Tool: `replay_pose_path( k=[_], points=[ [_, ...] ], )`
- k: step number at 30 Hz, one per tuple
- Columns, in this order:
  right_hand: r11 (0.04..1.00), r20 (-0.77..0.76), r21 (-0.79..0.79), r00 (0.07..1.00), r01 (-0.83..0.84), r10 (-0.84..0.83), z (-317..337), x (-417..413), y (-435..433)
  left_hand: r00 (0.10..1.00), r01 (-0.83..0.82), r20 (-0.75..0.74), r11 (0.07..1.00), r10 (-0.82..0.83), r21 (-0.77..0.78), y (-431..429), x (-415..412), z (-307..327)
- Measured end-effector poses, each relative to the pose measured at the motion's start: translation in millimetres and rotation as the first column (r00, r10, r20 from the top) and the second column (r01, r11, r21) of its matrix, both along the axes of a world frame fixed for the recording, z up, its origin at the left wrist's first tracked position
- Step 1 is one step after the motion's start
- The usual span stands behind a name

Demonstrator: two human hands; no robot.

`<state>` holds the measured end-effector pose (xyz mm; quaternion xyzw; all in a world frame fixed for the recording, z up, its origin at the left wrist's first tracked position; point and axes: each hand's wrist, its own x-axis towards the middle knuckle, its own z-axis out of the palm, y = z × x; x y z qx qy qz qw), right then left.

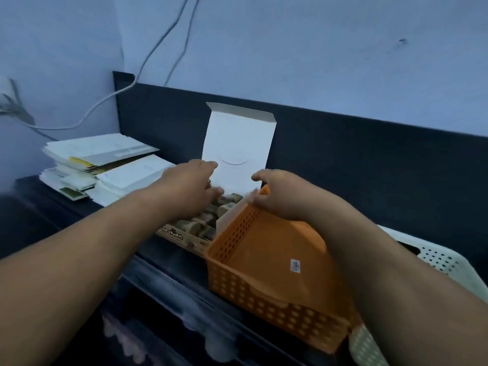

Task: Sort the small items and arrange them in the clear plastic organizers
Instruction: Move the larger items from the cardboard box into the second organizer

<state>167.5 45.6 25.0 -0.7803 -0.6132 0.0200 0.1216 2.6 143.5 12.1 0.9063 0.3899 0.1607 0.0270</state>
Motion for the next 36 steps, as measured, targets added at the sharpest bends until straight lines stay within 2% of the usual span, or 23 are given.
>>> replay_pose_path(
  k=[4, 8, 13, 19, 25, 32, 36],
  points=[
    [1.000, 0.008, -0.022, 1.000, 0.011, -0.010, -7, -10, 43, 0.993, 0.118, -0.025, 0.992, -0.120, -0.050, 54, 6, -6],
    [0.995, -0.021, -0.095, 1.000, 0.006, -0.008, -10, -16, 78, 0.972, 0.208, -0.081, 0.970, -0.219, -0.128, 100, 14, -12],
    [0.973, 0.039, -0.230, 0.999, 0.022, -0.014, -20, -17, 105, 0.921, 0.328, -0.138, 0.917, -0.364, -0.226, 132, 29, -30],
    [0.937, 0.009, -0.348, 0.999, 0.033, -0.032, -27, -10, 116, 0.860, 0.473, -0.114, 0.861, -0.497, -0.185, 150, 52, -40],
    [0.917, -0.003, -0.398, 1.000, 0.013, -0.016, -29, -4, 121, 0.843, 0.491, -0.165, 0.858, -0.512, -0.154, 162, 65, -48],
    [0.940, 0.050, -0.342, 0.999, 0.006, 0.012, -36, -2, 127, 0.869, 0.407, -0.241, 0.901, -0.432, -0.148, 173, 63, -54],
    [0.951, 0.029, -0.308, 1.000, 0.000, 0.009, -39, -3, 129, 0.864, 0.417, -0.218, 0.887, -0.454, -0.196, 174, 60, -60]
  ],
)
